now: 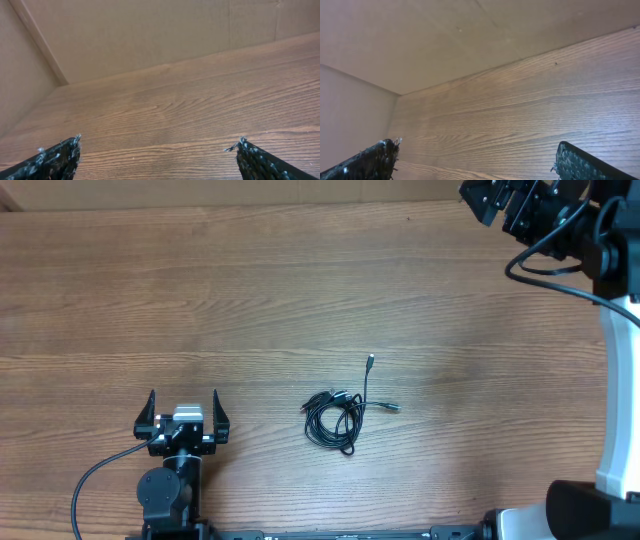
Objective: Untangle cables
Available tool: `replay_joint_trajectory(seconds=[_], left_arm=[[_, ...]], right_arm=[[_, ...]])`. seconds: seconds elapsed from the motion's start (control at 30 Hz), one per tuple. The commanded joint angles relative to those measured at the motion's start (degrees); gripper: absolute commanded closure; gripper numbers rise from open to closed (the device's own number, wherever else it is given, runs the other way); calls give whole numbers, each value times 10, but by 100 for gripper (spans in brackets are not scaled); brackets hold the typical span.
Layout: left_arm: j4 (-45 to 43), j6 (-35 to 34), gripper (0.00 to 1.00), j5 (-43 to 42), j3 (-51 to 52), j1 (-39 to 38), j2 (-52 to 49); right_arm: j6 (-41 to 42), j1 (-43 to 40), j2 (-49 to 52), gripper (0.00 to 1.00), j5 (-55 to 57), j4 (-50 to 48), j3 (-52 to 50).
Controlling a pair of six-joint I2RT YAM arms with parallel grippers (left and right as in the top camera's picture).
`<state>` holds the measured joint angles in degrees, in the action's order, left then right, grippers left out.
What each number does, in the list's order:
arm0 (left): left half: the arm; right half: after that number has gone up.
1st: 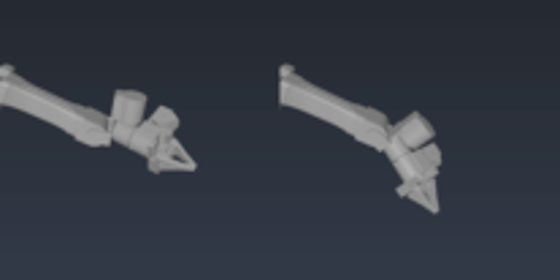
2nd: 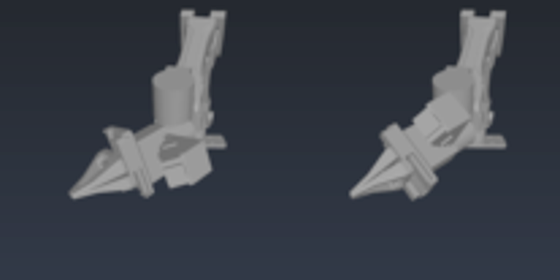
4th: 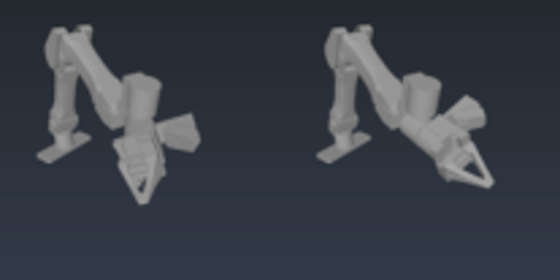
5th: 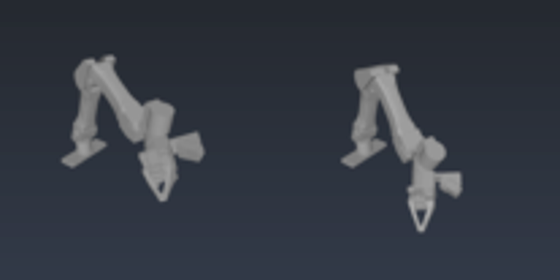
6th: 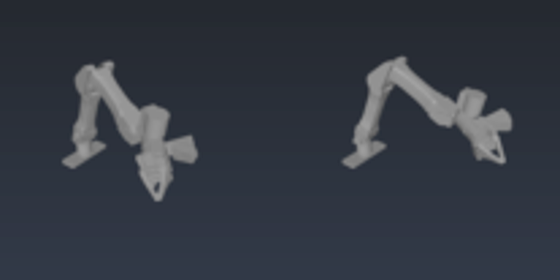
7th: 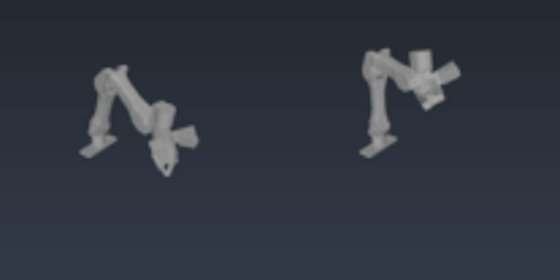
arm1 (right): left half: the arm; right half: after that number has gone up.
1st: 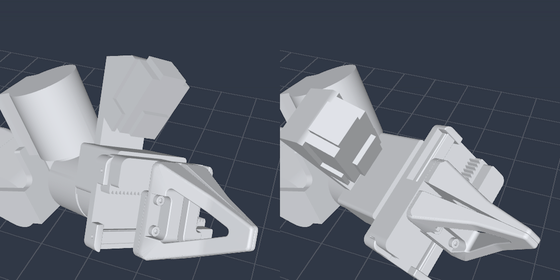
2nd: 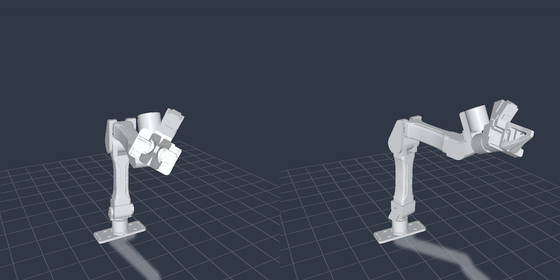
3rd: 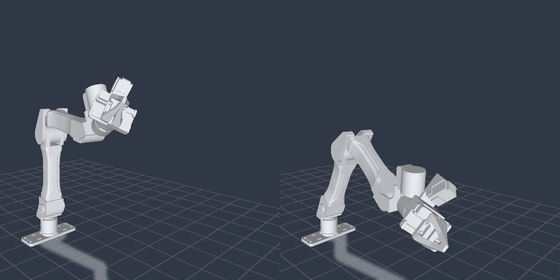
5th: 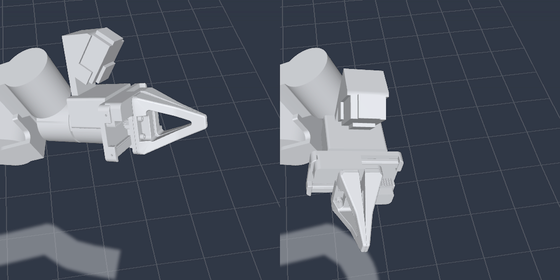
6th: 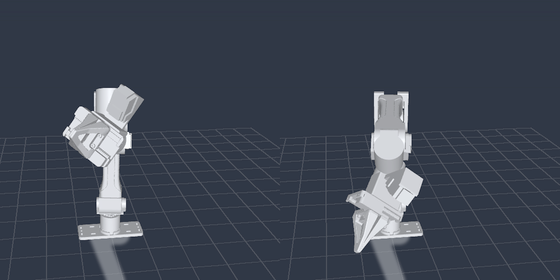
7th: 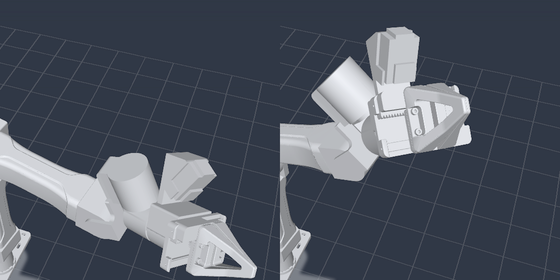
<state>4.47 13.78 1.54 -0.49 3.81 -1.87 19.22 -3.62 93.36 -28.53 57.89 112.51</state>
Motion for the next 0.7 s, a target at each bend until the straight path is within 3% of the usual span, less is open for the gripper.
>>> replay_joint_trajectory(seconds=[0.0,0.2,0.37,0.43,0.53,0.67], left_arm=[[-7,8,1,0,2,-2,4],[-109,6,0,-2,2,-2,4],[-332,-58,0,-1,-3,-2,4],[-472,-85,1,2,-11,-2,4],[-588,-98,0,20,-39,-2,4],[-613,-97,0,20,-116,-2,4]], right_arm=[[-6,1,-16,0,-12,-3,20],[7,1,-16,0,-12,-3,20],[12,1,-16,0,-12,-3,20],[24,1,-16,0,-23,2,20],[24,1,-16,0,-49,4,19],[24,1,-16,0,-64,7,20]])
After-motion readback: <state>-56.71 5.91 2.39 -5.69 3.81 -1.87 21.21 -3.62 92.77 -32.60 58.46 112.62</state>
